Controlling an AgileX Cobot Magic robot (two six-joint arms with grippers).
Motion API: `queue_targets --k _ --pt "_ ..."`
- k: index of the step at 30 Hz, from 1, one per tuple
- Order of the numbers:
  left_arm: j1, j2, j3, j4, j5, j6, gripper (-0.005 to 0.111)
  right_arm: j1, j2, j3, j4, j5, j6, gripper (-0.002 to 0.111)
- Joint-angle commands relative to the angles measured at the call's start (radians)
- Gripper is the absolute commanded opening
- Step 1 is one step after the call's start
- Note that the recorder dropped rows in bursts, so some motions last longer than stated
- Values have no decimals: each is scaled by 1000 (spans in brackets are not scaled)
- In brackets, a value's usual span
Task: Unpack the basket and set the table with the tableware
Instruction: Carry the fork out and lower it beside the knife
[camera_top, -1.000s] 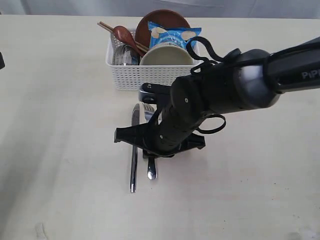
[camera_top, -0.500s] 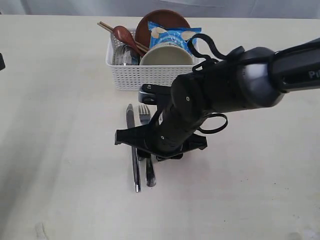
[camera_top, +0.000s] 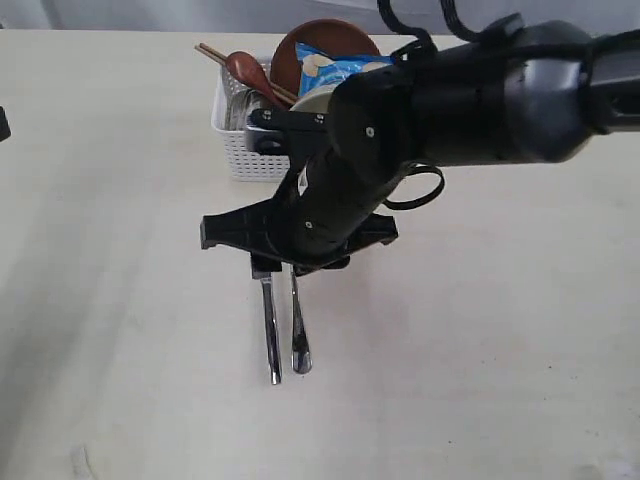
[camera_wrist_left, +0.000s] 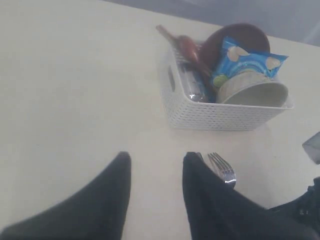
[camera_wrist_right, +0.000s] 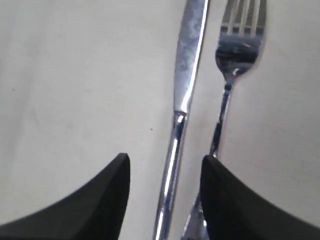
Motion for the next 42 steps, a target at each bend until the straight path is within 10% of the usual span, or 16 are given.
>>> queue_targets --k 1,8,42 --pt "-1 -2 5 1 5 2 34 0 71 -12 -33 102 -15 44" --pt "-1 -2 5 1 7 2 34 20 95 -13 -33 12 -24 61" --pt "-1 -2 5 1 5 2 34 113 156 -85 -225 114 96 56"
